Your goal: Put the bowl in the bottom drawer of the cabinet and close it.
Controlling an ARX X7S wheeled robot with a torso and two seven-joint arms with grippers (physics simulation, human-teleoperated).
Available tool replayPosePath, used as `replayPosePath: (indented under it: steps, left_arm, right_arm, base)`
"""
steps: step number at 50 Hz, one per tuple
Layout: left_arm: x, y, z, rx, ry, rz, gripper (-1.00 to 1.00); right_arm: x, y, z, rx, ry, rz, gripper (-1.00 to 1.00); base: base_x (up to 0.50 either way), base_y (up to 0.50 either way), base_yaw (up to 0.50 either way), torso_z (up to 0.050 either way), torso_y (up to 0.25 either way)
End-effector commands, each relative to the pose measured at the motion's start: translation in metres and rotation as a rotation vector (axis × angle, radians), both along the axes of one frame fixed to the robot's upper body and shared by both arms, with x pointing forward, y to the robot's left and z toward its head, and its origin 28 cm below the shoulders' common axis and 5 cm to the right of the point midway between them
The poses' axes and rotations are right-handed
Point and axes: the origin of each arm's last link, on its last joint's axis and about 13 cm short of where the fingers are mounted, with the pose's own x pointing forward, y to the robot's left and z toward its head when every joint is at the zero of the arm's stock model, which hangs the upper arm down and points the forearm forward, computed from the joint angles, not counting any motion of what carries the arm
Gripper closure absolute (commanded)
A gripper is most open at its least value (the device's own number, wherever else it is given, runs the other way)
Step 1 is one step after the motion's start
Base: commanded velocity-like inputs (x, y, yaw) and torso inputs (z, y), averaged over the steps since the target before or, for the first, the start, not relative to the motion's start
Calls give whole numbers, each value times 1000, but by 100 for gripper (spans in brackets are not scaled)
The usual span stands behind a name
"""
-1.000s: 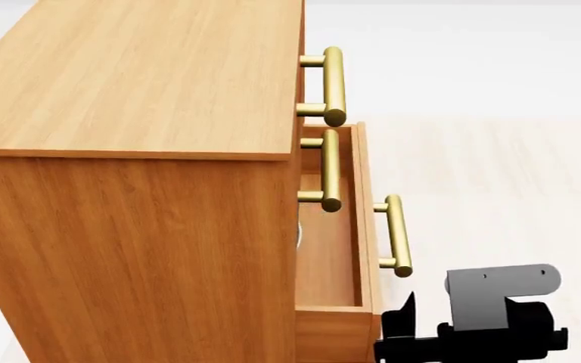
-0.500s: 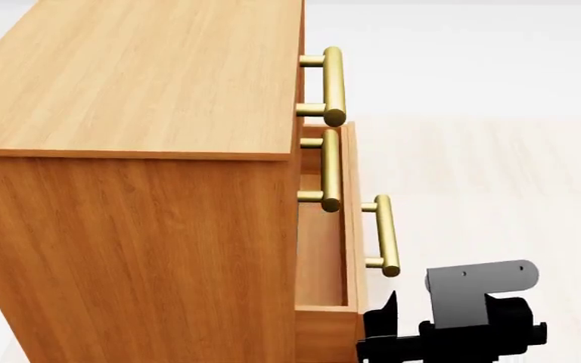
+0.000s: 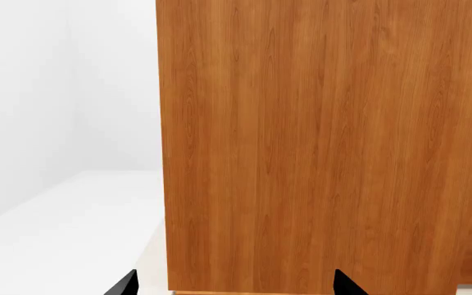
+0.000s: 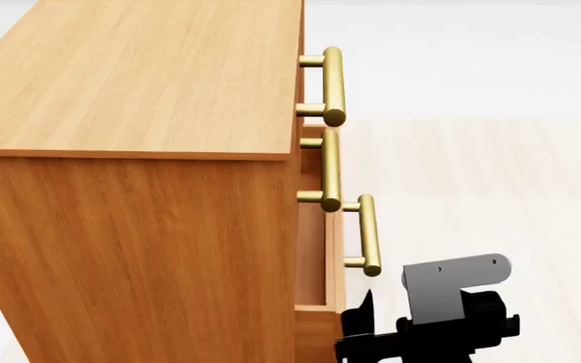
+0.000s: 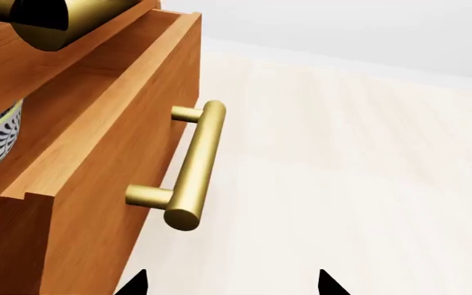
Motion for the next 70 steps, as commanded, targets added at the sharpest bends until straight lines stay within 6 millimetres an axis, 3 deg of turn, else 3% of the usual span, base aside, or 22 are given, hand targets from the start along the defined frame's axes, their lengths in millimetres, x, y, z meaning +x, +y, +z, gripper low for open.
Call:
replayPosePath:
  steps: [1, 56, 70]
  left_arm:
    - [1, 0, -2, 0, 0, 1, -100]
    - [2, 1, -4, 1, 1, 4, -100]
    - [2, 1, -4, 2, 1, 5, -100]
  right_arm:
    - [2, 9, -2, 19, 13, 53, -100]
    - [12, 31, -3, 77, 1, 204, -100]
    - [6, 20, 6, 173, 74, 385, -100]
  base:
    - [0, 0, 0, 0, 0]
    - [0, 0, 0, 0, 0]
    - [0, 0, 0, 0, 0]
